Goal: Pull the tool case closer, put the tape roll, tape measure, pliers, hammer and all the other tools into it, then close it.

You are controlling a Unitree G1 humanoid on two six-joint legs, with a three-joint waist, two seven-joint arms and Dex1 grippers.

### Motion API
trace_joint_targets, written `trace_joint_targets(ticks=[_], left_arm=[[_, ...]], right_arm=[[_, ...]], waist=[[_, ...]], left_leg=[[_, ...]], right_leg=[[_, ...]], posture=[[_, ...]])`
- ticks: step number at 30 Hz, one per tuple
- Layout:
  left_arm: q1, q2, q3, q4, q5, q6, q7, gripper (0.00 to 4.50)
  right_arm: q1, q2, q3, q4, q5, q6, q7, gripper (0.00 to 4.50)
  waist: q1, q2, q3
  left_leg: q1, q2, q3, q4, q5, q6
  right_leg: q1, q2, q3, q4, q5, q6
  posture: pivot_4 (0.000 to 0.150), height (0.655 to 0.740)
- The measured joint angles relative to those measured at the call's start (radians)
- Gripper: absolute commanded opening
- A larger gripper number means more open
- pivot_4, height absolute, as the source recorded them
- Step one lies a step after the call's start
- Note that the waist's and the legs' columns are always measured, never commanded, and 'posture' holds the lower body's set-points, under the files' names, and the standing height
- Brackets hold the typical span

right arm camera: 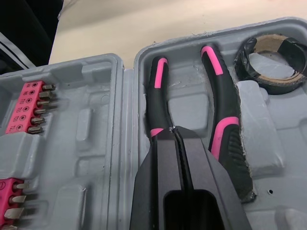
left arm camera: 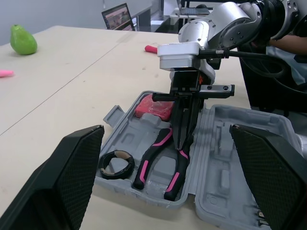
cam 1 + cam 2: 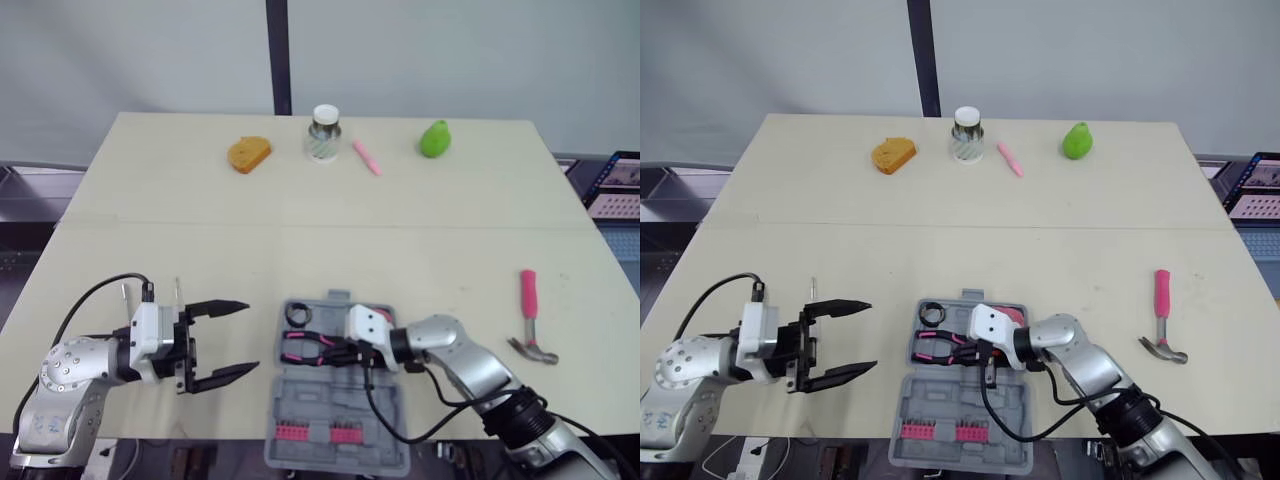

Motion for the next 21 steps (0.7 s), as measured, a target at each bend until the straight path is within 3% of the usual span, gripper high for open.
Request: trace_joint_targets(ticks=[5,10,17,21], left_arm=[[-0.01,0.014,-0.02,0.002,0.02,0.048,0.034,4.5],[-0.02,0.05,-0.038,0.005,0.055,0.1,0.056,4.5],[-0.001,0.035,-0.018,0.017,0.033,0.124,0.066,4.5],[0.068,0.036,0.012,0.014,0.033,0.123,0.067,4.5]], right_arm=[[-0.01,-0.054,-0.057,-0.148,0.079,0.141,0.01,0.04],[-0.028,-0.148,-0.208,-0.312,0.189,0.255,0.011,0.04],[0.185,-0.326,-0.401,-0.44,0.266,0.324,0.007,0.04],[0.355,-0.371,-0.516,-0.5,0.309,0.362,-0.01,1.29]], waist=[[-0.002,0.001,0.001],[0.002,0.001,0.001],[0.02,0.001,0.001],[0.021,0.001,0.001]], left_leg=[[-0.001,0.0,0.0,0.0,0.0,0.0],[-0.001,0.0,0.0,-0.001,0.0,0.0],[-0.001,0.0,0.001,-0.001,0.0,0.0],[-0.001,0.001,0.002,-0.001,0.0,0.0]], right_leg=[[-0.001,0.0,0.0,0.0,0.0,0.0],[-0.001,0.0,0.0,-0.001,0.0,0.0],[0.0,-0.001,0.0,-0.003,0.0,0.0],[0.0,-0.001,-0.001,-0.004,0.0,0.0]], posture=[[0.15,0.695],[0.15,0.695],[0.15,0.695],[0.15,0.695]])
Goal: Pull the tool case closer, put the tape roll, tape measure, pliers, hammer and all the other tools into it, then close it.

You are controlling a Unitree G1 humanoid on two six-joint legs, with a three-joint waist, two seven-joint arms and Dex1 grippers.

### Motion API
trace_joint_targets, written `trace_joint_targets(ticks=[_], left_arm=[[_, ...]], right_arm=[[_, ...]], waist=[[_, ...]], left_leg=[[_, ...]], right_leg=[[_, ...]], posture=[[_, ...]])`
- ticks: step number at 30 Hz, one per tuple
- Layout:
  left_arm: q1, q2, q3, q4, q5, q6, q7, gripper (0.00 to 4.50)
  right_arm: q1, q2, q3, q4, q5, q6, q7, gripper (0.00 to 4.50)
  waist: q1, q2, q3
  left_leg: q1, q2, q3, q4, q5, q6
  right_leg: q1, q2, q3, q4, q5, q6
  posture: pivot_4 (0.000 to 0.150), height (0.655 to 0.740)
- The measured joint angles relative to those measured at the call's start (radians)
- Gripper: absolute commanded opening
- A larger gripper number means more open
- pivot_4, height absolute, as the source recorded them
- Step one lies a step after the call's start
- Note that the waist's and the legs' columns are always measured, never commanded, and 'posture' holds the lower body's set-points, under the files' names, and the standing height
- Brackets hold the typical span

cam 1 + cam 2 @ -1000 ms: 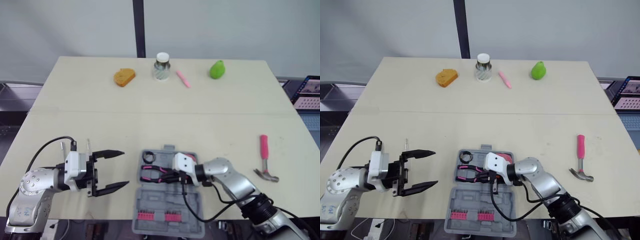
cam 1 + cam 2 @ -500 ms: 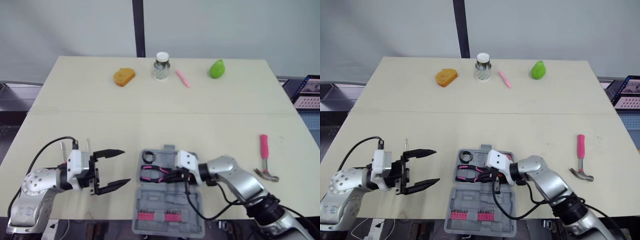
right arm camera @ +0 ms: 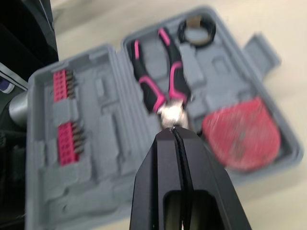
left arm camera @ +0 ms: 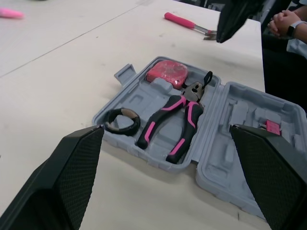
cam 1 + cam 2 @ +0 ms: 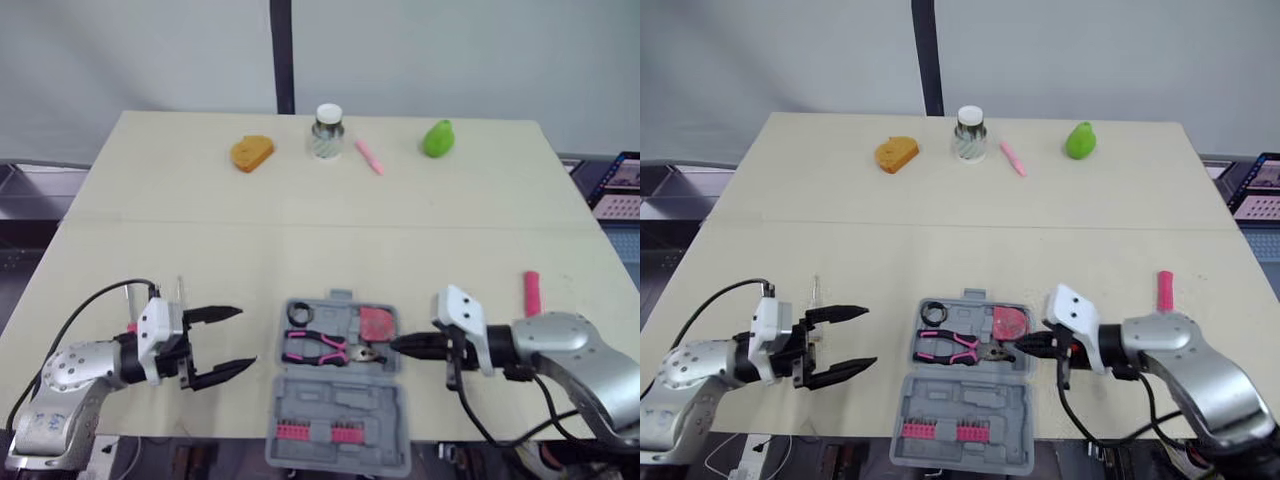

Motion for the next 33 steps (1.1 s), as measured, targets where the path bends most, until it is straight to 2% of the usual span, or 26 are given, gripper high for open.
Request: trace_joint_targets(ticks=[6,12,20,22,24,25,30,31,33], left_arm=[[0.077,-0.028,0.038,-0.001,0.0,-0.038,0.005,4.5],[0.164,-0.071,0.057,0.009,0.013,-0.138,0.001,4.5],[0.218,-0.06,0.06,0.077,0.059,-0.205,-0.017,4.5],[0.213,-0.06,0.051,0.094,0.066,-0.214,-0.022,3.99],[0.192,-0.06,0.028,0.127,0.074,-0.223,-0.032,3.21],[0.182,-0.061,0.017,0.137,0.079,-0.225,-0.036,2.66],[0.14,-0.057,-0.029,0.189,0.091,-0.217,-0.055,0.29],[0.131,-0.053,-0.038,0.193,0.093,-0.206,-0.054,0.06],[0.11,-0.048,-0.056,0.192,0.1,-0.184,-0.049,0.06]], right_arm=[[0.191,-0.008,-0.115,-0.044,0.038,0.016,-0.029,4.37],[0.362,0.012,-0.185,-0.051,0.046,-0.005,-0.048,4.45],[0.407,-0.028,-0.209,-0.032,0.037,-0.028,-0.046,4.45],[0.382,-0.028,-0.204,-0.007,0.027,-0.037,-0.047,3.95],[0.347,-0.029,-0.181,0.019,0.014,-0.053,-0.048,3.21],[0.332,-0.029,-0.171,0.029,0.003,-0.061,-0.05,2.58],[0.288,-0.026,-0.116,0.051,-0.019,-0.071,-0.072,0.21],[0.287,-0.024,-0.105,0.051,-0.02,-0.071,-0.074,0.04],[0.28,-0.017,-0.094,0.051,-0.027,-0.071,-0.082,0.04]], waist=[[0.002,0.0,0.0],[0.004,0.0,0.0],[0.003,0.0,0.0],[0.003,0.0,0.0],[0.003,0.0,0.0],[0.003,0.0,0.0],[0.004,0.0,0.0],[0.004,0.0,0.0],[0.003,0.0,0.0]], left_leg=[[0.0,0.0,0.0,0.0,0.0,0.0],[0.0,0.0,0.0,0.0,0.0,0.0],[0.0,0.001,0.0,0.0,-0.001,0.0],[0.0,0.001,0.0,0.0,-0.001,0.0],[0.0,0.001,0.0,0.0,-0.001,0.0],[0.0,0.001,0.0,0.0,-0.001,0.0],[0.0,0.0,0.0,0.0,-0.001,0.0],[0.0,0.0,0.0,0.0,-0.001,0.0],[0.0,0.0,0.0,0.0,-0.001,0.0]], right_leg=[[0.001,0.0,0.0,-0.001,0.0,0.0],[0.001,0.0,0.0,-0.002,0.0,0.0],[0.001,0.0,0.0,-0.002,0.0,0.0],[0.001,0.0,0.0,-0.004,0.0,0.0],[0.0,0.0,0.0,-0.004,0.0,0.0],[0.001,0.0,0.0,-0.003,0.0,0.0],[0.001,0.0,0.0,-0.002,0.0,0.0],[0.001,0.0,0.0,-0.002,0.0,0.0],[0.001,0.0,0.0,-0.001,0.0,0.0]], posture=[[0.15,0.695],[0.15,0.695],[0.15,0.695],[0.15,0.695],[0.15,0.695],[0.15,0.695],[0.15,0.695],[0.15,0.695],[0.15,0.695]])
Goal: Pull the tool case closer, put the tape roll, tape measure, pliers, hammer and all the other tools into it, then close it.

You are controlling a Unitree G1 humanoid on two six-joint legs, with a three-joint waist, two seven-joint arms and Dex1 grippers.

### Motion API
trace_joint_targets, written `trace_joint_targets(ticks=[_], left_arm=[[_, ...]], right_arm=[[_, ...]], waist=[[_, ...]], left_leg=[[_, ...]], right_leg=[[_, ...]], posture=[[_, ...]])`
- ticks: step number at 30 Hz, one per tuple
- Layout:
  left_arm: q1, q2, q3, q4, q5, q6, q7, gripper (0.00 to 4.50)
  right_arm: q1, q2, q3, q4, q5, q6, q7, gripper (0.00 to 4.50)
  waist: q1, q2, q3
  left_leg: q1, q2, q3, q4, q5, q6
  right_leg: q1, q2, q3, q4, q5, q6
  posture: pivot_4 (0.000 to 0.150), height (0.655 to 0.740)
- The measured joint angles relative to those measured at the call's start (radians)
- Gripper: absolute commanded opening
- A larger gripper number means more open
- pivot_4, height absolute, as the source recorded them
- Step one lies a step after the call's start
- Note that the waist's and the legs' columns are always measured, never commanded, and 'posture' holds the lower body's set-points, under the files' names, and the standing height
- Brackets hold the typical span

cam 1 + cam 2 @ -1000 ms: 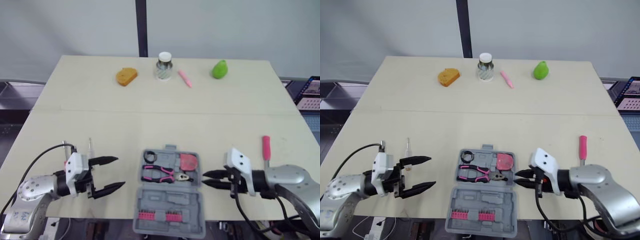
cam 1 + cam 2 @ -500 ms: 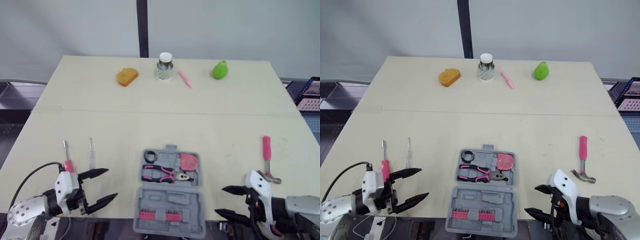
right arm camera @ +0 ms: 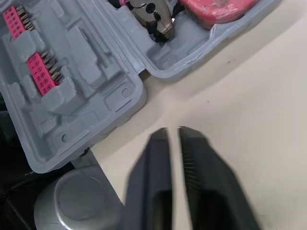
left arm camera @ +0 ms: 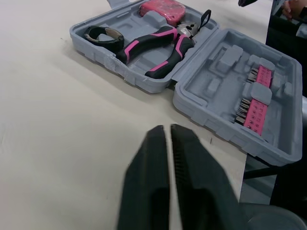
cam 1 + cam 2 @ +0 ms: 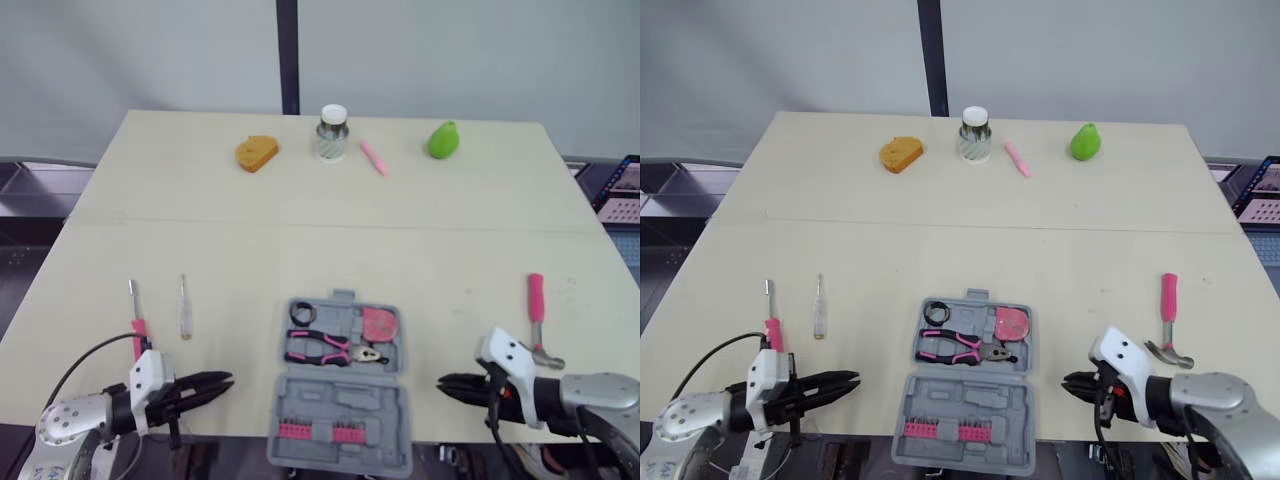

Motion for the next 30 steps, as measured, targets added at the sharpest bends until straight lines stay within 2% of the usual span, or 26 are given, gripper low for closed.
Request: trace_joint_targets(ticks=[13,23,30], left_arm=[[-0.167,0.05,-0.166,-0.167,0.093,0.326,0.156,0.06],[-0.192,0.043,-0.237,-0.171,0.15,0.355,0.199,0.06],[-0.231,0.02,-0.288,-0.169,0.177,0.368,0.227,0.06]], right_arm=[[-0.067,0.012,0.111,0.028,-0.068,-0.008,-0.054,0.04],[-0.1,0.014,0.152,0.031,-0.081,-0.013,-0.063,0.04],[-0.16,0.042,0.235,0.051,-0.099,0.0,-0.077,0.04]], waist=[[0.0,0.0,0.0],[0.001,0.0,0.0],[0.0,0.0,0.0]], left_leg=[[0.0,0.0,0.0,0.0,0.0,0.0],[0.0,0.0,0.0,0.0,0.0,0.0],[0.0,0.0,0.0,0.0,0.0,0.0]], right_leg=[[0.0,0.0,0.0,0.002,0.0,0.0],[0.0,0.0,0.0,0.001,0.0,0.0],[0.0,0.0,0.0,0.002,0.0,0.0]], posture=[[0.15,0.695],[0.15,0.695],[0.15,0.695]])
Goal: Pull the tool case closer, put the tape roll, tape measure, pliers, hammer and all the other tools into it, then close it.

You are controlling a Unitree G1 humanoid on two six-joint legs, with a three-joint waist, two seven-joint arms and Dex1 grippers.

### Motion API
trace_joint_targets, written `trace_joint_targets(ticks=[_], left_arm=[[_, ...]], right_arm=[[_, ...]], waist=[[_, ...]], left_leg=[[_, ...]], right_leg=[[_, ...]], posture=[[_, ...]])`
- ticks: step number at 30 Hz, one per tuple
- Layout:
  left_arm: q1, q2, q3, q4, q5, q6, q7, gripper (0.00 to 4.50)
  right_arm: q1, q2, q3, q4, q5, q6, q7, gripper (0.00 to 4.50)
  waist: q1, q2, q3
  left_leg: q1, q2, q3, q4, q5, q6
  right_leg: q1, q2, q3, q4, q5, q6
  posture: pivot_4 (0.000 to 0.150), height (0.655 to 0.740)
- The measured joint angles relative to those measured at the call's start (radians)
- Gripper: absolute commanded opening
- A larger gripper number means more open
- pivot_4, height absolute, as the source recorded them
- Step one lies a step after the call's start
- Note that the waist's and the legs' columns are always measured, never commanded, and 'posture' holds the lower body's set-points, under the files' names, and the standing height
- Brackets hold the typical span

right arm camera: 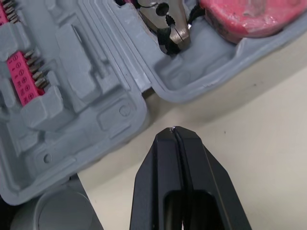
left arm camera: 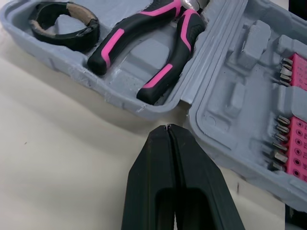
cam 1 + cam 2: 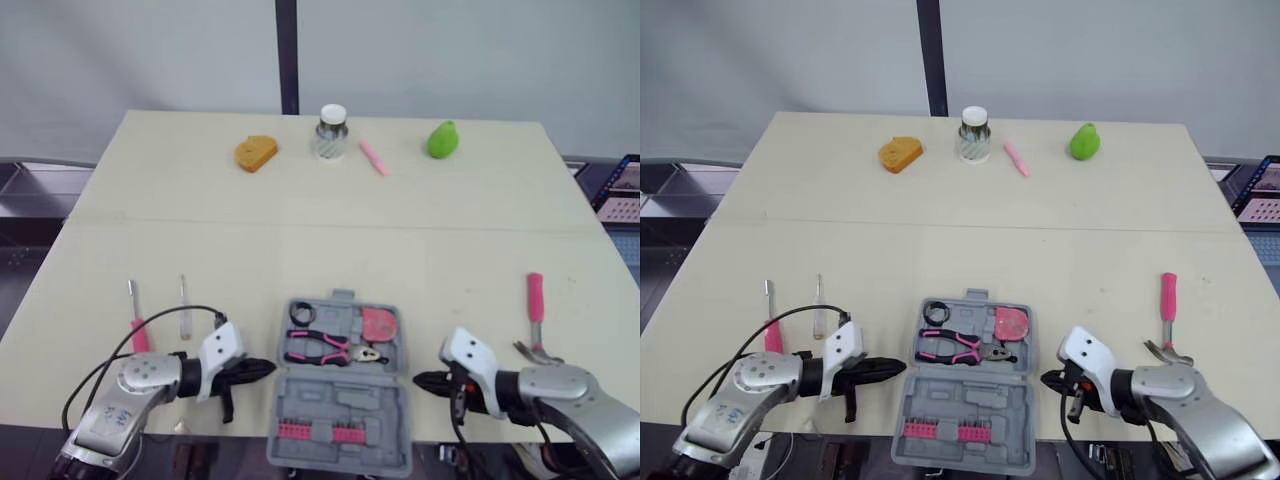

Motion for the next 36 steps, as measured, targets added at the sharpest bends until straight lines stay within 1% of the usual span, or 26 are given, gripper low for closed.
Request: trace_joint_targets(ticks=[10,19,36], left_arm=[[-0.042,-0.015,-0.044,0.023,0.019,0.009,0.008,0.06],[-0.074,-0.04,-0.09,0.078,0.054,-0.007,0.008,0.06],[-0.092,-0.06,-0.096,0.1,0.071,-0.026,0.009,0.06]], right_arm=[[-0.037,0.039,0.064,0.037,-0.034,-0.002,-0.019,0.04],[-0.044,0.049,0.064,0.037,-0.046,-0.002,-0.019,0.04],[-0.105,0.087,0.092,0.078,-0.081,0.002,-0.021,0.04]], waist=[[0.001,0.0,0.0],[0.0,0.0,0.0],[0.001,0.0,0.0]], left_leg=[[0.0,0.0,0.0,0.0,0.0,0.0],[0.0,0.0,0.0,0.0,0.0,0.0],[0.0,-0.001,0.0,0.001,0.001,0.0]], right_leg=[[0.0,0.0,0.0,0.0,0.0,0.0],[0.0,0.0,0.0,0.001,0.0,0.0],[0.0,0.0,0.0,0.001,0.0,0.0]], posture=[[0.15,0.695],[0.15,0.695],[0.15,0.695]])
